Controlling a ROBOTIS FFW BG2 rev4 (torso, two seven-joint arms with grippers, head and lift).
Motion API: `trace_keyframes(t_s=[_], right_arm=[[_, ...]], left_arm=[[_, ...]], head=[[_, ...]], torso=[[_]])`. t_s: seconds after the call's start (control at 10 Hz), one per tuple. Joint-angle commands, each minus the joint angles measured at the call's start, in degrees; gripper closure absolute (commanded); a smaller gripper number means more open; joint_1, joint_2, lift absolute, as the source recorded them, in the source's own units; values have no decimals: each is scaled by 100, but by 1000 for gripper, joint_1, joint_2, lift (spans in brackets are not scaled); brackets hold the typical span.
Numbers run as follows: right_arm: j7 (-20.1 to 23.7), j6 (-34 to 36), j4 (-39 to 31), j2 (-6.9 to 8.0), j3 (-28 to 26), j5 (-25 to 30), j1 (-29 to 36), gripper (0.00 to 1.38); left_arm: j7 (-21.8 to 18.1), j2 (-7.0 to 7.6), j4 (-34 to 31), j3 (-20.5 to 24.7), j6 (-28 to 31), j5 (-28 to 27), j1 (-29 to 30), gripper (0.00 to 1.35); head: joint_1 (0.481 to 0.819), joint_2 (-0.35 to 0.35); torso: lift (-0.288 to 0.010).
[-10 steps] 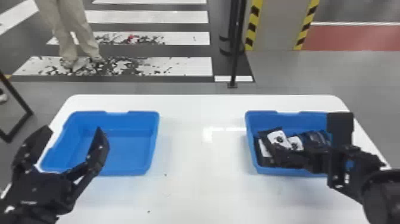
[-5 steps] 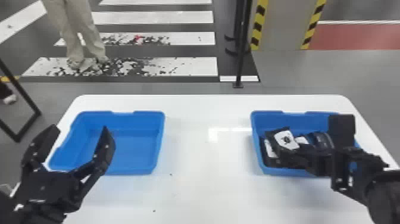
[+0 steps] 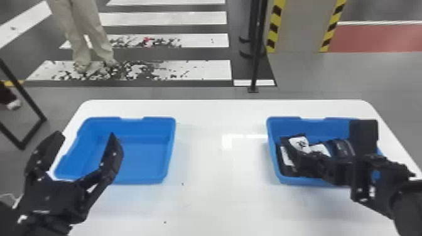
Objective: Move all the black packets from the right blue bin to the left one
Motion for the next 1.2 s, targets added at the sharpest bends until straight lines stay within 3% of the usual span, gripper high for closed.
trace_keyframes(t_s=[0.0,0.1,0.4,0.7,0.9,1.1], right_arm=[[34,-237,-92,0,-23,-154,86,1093],[140,-716,-64,0,-103,-245,156,1093],[1071,-2642,527,-35,-137,-1033,86,1092],[1686,-2797,484,-202,766,-2176,-153,1092],[1897,-2797,611,-299,1600,-2644,-477,1093],[1897,-2839,597,-342,2182,-2941,-646,1092]], left_arm=[[0,0,15,9,-27,0,4,133],[0,0,15,9,-83,11,-10,133],[53,27,43,-162,-168,320,-52,128],[44,167,-84,-562,-224,914,-123,128],[-9,343,-477,-905,282,1440,-207,133],[-290,422,-590,-1042,929,1657,-404,133]], head=[[695,53],[695,62],[695,74],[695,126],[695,175],[695,219]], torso=[[-140],[-140],[-140],[-140],[-140],[-140]])
